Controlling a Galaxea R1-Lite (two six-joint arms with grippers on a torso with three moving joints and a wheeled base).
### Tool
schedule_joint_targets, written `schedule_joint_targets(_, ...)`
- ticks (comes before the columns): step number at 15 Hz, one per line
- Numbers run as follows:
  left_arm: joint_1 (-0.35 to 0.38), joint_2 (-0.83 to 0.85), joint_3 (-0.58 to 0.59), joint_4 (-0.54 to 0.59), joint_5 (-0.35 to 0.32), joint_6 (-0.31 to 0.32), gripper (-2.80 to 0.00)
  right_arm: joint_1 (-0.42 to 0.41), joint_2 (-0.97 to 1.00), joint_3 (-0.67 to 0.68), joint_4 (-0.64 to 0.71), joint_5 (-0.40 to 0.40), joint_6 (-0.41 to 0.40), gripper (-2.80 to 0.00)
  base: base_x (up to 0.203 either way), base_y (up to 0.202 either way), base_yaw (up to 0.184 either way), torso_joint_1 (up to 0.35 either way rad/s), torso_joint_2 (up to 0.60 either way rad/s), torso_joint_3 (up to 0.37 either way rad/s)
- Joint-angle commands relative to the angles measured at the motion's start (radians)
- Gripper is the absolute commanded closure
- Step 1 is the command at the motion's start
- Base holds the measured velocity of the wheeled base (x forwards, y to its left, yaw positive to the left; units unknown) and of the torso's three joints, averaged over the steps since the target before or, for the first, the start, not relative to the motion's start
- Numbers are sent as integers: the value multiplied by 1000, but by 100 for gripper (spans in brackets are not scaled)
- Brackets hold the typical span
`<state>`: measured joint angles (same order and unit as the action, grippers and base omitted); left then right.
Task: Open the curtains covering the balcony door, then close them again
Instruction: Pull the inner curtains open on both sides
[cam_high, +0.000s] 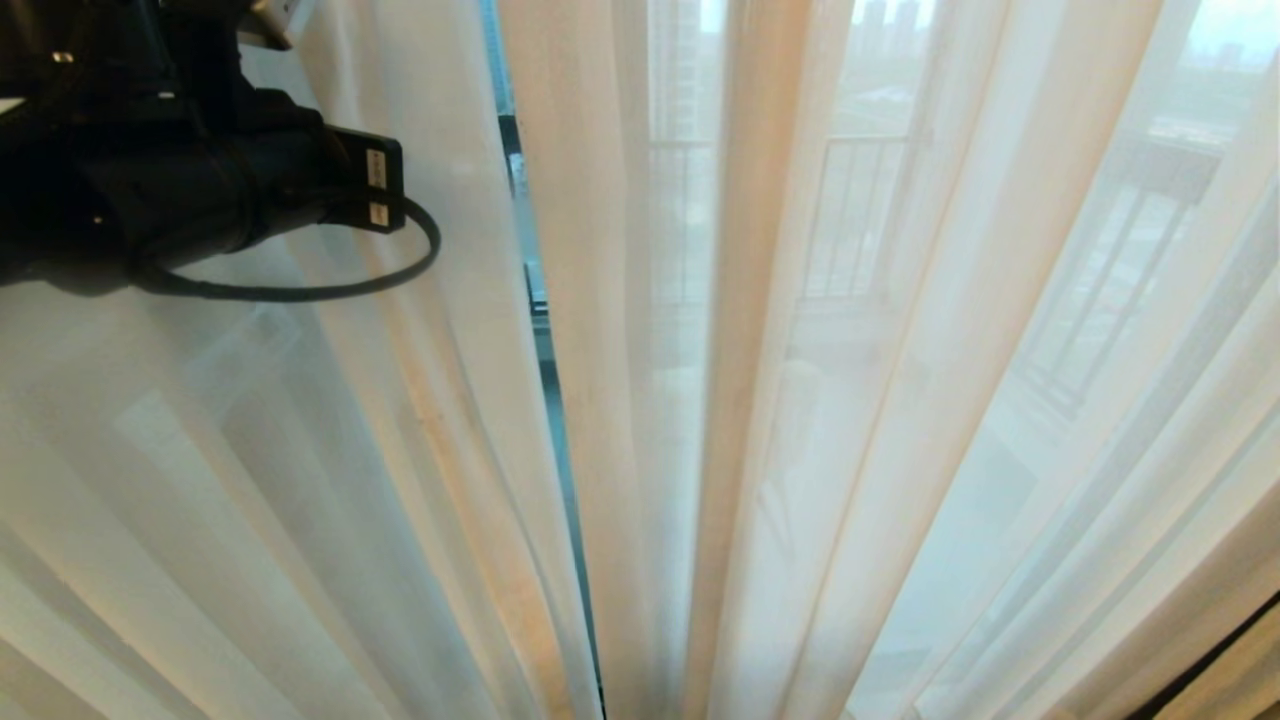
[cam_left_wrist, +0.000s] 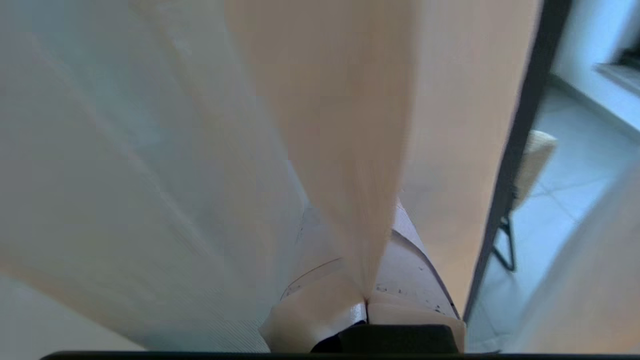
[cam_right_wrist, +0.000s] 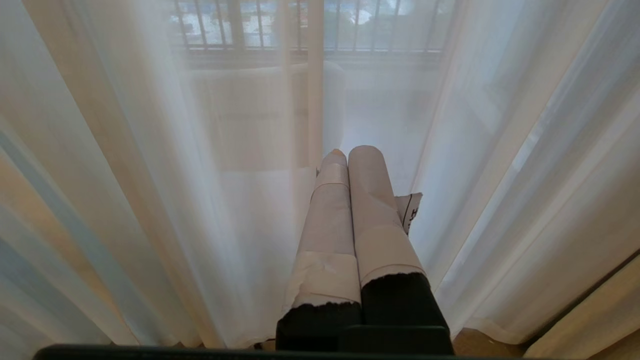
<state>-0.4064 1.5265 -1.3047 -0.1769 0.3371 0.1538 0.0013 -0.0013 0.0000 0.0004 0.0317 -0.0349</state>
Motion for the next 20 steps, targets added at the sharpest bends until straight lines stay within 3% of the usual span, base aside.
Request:
schedule_joint_targets(1,0,-9,-8,-3,53,-6,0,0,1,0,0,1,0,0,0,0,0,0,0,0)
schedule_joint_targets(3,0,-20,-21,-6,91,-51,0,0,1,0,0,1,0,0,0,0,0,0,0,0)
schedule_joint_targets(10,7,-66,-19,-1,245,-100,0,0,1,0,0,1,0,0,0,0,0,0,0,0)
schedule_joint_targets(20,81,-89,-19,-3,312,-102,0,0,1,0,0,1,0,0,0,0,0,0,0,0)
